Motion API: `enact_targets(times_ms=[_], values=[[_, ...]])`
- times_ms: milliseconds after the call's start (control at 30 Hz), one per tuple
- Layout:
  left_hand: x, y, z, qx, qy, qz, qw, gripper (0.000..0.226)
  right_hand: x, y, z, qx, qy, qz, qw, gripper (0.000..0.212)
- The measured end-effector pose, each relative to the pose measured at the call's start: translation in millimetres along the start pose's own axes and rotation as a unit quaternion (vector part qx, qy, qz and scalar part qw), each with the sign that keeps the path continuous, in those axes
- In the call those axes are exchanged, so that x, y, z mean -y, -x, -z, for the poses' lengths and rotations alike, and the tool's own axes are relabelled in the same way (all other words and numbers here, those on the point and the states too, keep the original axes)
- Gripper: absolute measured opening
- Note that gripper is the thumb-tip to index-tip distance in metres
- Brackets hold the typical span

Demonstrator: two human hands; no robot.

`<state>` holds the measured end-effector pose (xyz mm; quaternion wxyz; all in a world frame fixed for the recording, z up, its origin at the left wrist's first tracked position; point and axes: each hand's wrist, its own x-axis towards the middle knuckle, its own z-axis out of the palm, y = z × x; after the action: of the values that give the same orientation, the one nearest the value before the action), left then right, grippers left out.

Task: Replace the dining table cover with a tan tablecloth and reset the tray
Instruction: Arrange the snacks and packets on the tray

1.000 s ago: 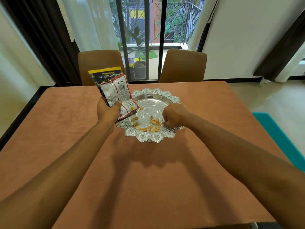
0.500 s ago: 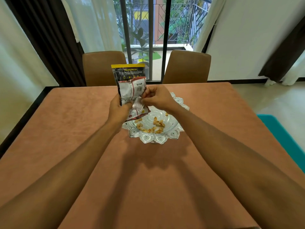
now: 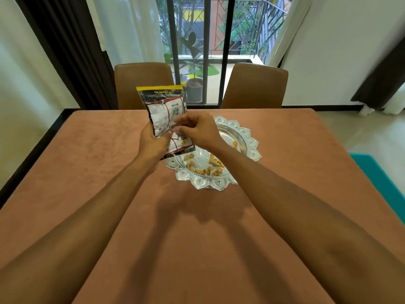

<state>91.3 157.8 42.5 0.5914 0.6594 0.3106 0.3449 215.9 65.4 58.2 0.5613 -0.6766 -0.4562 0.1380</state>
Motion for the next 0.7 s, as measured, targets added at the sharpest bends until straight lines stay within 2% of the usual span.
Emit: enact_targets(times_ms=[100, 133, 200, 300, 433, 567, 700], values=[[-1, -15, 13, -0.045, 0.023, 0.014, 0.999, 0.033, -29, -1, 5, -0.090, -0.016, -0.057, 0.994, 0.016], [-1, -19, 17, -0.062, 0.025, 0.019, 0.998, 0.033, -41, 1, 8, -0.093, -0.003, -0.088, 0.992, 0.019], [2, -24, 27, -0.086, 0.033, 0.026, 0.995, 0.033, -65, 7, 13, -0.032, 0.069, -0.121, 0.990, 0.029], [8, -23, 35, -0.101, 0.032, 0.030, 0.994, 0.038, -87, 12, 6, 0.076, 0.181, -0.099, 0.976, 0.035], [10, -21, 34, -0.098, 0.025, 0.019, 0.995, 0.037, -82, 12, -14, 0.168, 0.208, -0.059, 0.962, 0.037], [8, -23, 31, -0.090, 0.031, 0.006, 0.995, 0.036, -75, 30, 0, 0.275, 0.223, -0.008, 0.935, 0.030], [8, -20, 27, -0.068, 0.058, -0.005, 0.996, 0.032, -75, 46, 36, 0.273, 0.186, -0.024, 0.944, 0.016]])
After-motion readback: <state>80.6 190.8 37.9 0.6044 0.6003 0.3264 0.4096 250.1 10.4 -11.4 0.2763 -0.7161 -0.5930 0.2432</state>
